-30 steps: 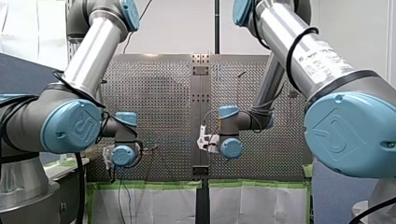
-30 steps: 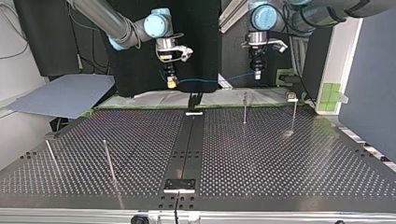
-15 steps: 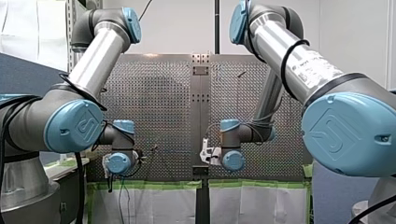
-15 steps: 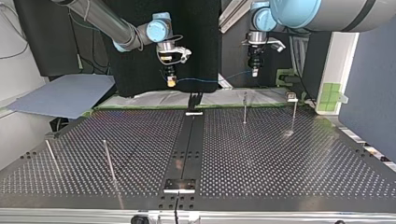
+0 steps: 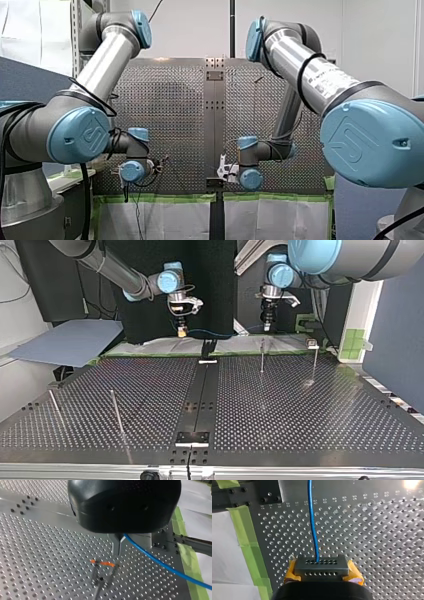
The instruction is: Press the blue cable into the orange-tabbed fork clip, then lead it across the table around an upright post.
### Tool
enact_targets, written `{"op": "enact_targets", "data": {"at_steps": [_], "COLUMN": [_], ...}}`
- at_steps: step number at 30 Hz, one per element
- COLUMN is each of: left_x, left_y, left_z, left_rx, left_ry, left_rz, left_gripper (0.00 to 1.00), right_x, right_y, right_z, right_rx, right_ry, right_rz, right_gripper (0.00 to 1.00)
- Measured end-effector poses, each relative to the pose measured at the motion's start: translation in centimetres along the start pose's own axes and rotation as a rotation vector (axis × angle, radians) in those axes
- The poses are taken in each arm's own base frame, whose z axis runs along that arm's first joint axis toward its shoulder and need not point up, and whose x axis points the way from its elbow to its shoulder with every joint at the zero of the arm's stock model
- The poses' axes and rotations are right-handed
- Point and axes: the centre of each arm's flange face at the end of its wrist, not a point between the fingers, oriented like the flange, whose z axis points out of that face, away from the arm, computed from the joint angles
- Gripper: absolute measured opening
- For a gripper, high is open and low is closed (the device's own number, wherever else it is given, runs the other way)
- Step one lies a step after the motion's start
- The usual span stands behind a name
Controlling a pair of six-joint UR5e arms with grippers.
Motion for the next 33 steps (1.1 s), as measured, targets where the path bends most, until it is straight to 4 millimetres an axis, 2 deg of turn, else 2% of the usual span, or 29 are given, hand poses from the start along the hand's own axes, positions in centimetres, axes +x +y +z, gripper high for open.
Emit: {"op": "enact_targets", "data": {"at_steps": [7, 18, 25, 33], "left_x": [0.8, -1.1, -1.4, -1.5], "left_y": [1.0, 2.4, 3.1, 3.6], "left_z": [2.2, 6.3, 6.8, 7.0], "left_rx": [-0.058, -0.101, -0.102, -0.103], "left_ry": [-0.010, -0.085, -0.091, -0.093], "left_rz": [-0.004, -0.024, -0.027, -0.028], "left_gripper": [0.00, 0.00, 0.00, 0.00], "right_x": [-1.0, -1.2, -1.5, -3.4], "right_y": [0.2, 0.1, 0.3, 0.9], "right_z": [0.4, 1.0, 1.2, 1.3], "right_rx": [0.014, 0.027, 0.024, 0.015], "right_ry": [-0.001, 0.002, -0.001, -0.034], "right_rz": [-0.002, -0.005, -0.007, -0.011], "right_gripper": [0.00, 0.00, 0.00, 0.00]}}
